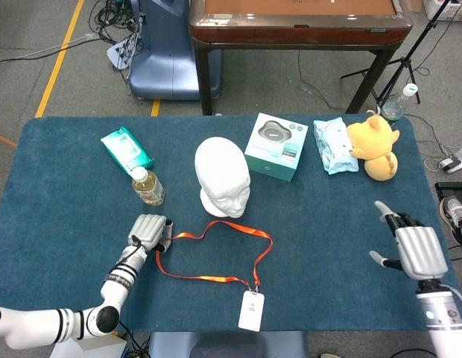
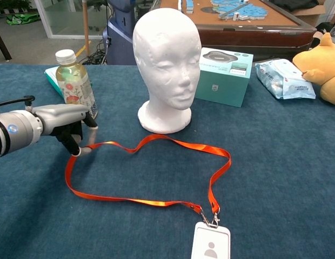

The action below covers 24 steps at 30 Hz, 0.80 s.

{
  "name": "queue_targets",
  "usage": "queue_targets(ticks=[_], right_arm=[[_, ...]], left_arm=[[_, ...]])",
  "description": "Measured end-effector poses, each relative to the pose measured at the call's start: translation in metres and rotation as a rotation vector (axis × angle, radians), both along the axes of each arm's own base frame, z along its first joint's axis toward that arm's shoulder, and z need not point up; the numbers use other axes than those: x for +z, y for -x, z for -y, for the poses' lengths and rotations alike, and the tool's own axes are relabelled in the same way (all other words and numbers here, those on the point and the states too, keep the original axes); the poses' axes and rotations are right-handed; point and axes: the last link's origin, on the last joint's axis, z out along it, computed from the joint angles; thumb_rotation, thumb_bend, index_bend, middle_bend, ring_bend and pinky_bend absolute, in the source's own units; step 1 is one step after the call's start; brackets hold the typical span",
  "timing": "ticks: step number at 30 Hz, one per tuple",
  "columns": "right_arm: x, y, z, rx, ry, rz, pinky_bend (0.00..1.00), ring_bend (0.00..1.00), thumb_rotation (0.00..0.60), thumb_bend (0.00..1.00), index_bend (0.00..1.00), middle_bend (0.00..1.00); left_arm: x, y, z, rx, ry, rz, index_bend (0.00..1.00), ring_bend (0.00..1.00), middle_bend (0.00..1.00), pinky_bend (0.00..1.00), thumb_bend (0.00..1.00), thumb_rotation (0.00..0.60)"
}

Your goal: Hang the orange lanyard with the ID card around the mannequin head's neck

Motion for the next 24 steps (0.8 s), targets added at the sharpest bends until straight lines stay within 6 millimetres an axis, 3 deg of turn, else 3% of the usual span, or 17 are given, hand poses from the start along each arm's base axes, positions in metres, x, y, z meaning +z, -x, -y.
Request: queue_targets(ticks=[2,8,12,24], right_arm=[[-0.008,-0.009,0.008,0.017,-0.021,-0.019,0.50,0.33,0.600,0.11,0.22,0.43],[-0.034,-0.044,0.036,0.093,-0.069,-0.056,0.79,0.63,0.600,0.11,0.33,0.66],[-0.048,-0.064,0.052,0.135,-0.089,-0.083,0.92,0.76,0.600,0.11,0.37,0.77],[-0.102,-0.099,0.080,0.112,-0.221,-0.153,1.00,0.87,0.600,0.11,0.45,0.86]], left_arm=[[0.001,-0.001,0.000,-0.004,-0.004,0.004,0.61,1.00,1.00,1.00,0.36,0.600],[0.007,-0.004,0.002,-0.018,-0.013,0.009,0.61,1.00,1.00,1.00,0.36,0.600],[0.010,-0.006,0.003,-0.028,-0.020,0.009,0.61,1.00,1.00,1.00,0.36,0.600],[0.009,-0.003,0.001,-0.033,-0.024,-0.008,0.61,1.00,1.00,1.00,0.36,0.600]])
